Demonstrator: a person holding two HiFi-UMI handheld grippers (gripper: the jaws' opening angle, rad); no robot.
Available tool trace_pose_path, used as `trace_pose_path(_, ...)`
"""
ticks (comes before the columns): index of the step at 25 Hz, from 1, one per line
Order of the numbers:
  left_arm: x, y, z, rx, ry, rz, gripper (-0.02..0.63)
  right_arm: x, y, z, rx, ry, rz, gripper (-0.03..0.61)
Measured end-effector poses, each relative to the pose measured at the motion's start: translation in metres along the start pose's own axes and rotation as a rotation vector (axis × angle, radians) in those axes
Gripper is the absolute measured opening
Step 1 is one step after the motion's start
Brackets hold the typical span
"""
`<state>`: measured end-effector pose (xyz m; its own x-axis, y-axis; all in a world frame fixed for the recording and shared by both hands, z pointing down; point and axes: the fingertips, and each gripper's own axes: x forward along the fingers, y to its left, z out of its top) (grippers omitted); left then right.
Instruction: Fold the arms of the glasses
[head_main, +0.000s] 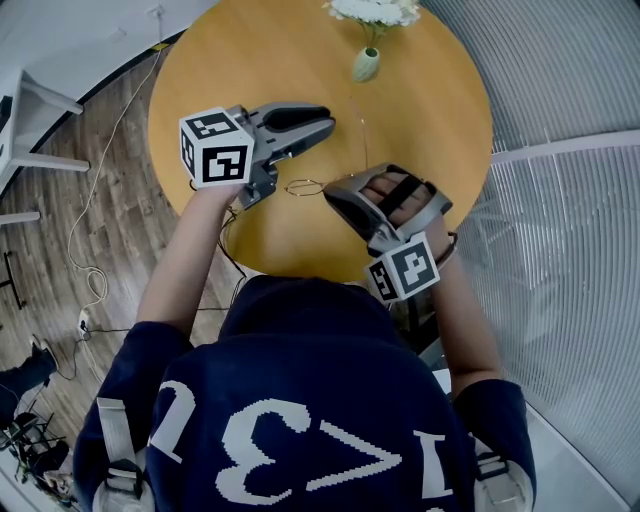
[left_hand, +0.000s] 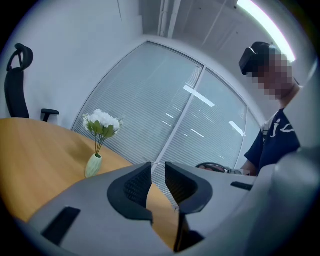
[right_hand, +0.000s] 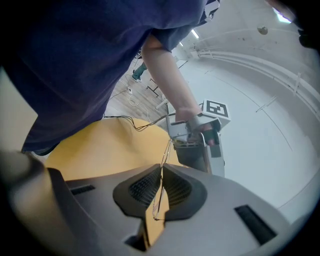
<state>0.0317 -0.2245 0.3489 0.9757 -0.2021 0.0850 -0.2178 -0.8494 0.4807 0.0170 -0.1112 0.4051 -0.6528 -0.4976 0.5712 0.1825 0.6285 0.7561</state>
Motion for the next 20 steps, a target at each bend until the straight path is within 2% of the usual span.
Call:
trace_pose_path(6, 0.012, 0.026, 0.023, -0.016, -0.066, 0.061, 0.15, 0.002, 0.004, 0.015, -0.016, -0.03, 0.014, 0.034)
trace_pose_path(9, 0.014, 0.027, 0.022, -0.037, -0.071, 0.032, 0.169, 0.001, 0.007, 0.028, -0.027, -0.03, 0.016, 0.034)
trace_pose_path(12, 0.019, 0.023, 0.017, -0.058, -0.03, -0.028, 0.167, 0.002, 0.005, 0.03, -0.035, -0.021, 0.012, 0.034)
trace_pose_path(15, 0.022, 0.019, 0.014, -0.081, 0.003, -0.079, 0.161, 0.001, 0.003, 0.026, -0.029, -0.015, 0.01, 0.034)
trace_pose_path(20, 0.023, 0.015, 0.015, -0.094, 0.011, -0.116, 0.144, -0.002, 0.003, 0.009, 0.0, -0.013, 0.009, 0.034)
